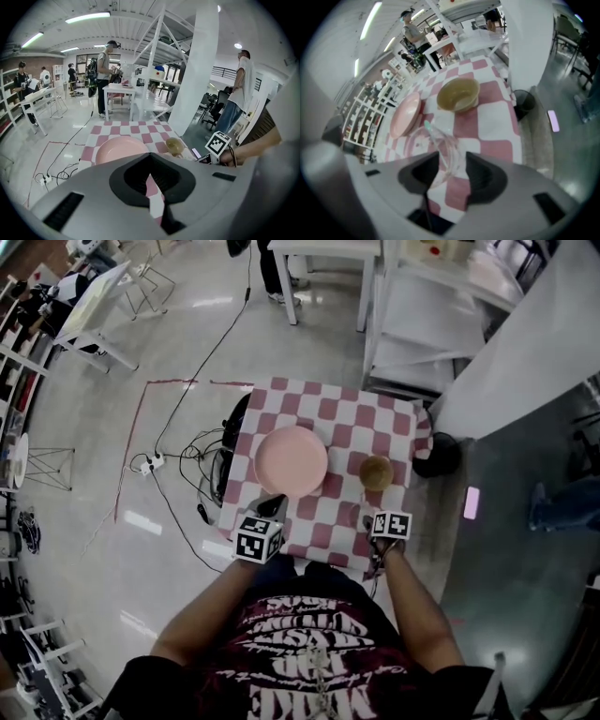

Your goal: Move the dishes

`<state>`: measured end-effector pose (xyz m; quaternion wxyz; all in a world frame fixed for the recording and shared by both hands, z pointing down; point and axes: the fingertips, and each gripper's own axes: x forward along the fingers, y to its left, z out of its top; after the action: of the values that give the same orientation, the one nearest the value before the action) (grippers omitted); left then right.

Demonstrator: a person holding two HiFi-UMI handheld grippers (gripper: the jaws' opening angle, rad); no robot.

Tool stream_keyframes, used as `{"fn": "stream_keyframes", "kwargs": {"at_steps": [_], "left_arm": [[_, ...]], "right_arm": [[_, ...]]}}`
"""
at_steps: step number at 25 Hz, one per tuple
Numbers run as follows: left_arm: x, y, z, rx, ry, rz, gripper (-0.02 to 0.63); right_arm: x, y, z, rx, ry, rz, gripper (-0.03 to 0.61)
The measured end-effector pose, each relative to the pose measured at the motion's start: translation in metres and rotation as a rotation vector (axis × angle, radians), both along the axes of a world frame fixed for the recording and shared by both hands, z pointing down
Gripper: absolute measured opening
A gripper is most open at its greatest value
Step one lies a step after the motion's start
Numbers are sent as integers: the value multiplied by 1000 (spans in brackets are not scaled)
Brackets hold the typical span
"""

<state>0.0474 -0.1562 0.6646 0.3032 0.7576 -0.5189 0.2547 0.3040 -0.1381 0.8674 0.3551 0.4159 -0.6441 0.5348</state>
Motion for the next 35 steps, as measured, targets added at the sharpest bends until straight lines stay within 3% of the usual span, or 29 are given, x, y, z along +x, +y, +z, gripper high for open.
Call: {"fn": "stream_keyframes", "kwargs": {"at_steps": [3,6,8,11,18,25,28,35], "left_arm": [[-7,3,14,-41,4,-10,26],[-17,4,31,-95,24,-30,26],[-22,2,38,-128,27,-26,26],[-26,0,43,-153,39,-1,26],[-43,-6,43,-156,74,57,26],[-79,-31,38,-131,107,48,26],[-94,-36,33,-144,156,18,26],[-132,-41,28,-134,172,5,26]], "right_arm": [[0,-1,7,-12,26,0,187],[5,0,9,-12,83,-4,121],[8,0,10,-3,151,-57,69],[10,5,13,-9,232,-112,49],[7,8,0,-24,233,36,48],[-45,-11,-35,19,181,37,48],[-74,-25,-49,40,167,19,48],[-153,-63,-63,82,160,-93,48]]}}
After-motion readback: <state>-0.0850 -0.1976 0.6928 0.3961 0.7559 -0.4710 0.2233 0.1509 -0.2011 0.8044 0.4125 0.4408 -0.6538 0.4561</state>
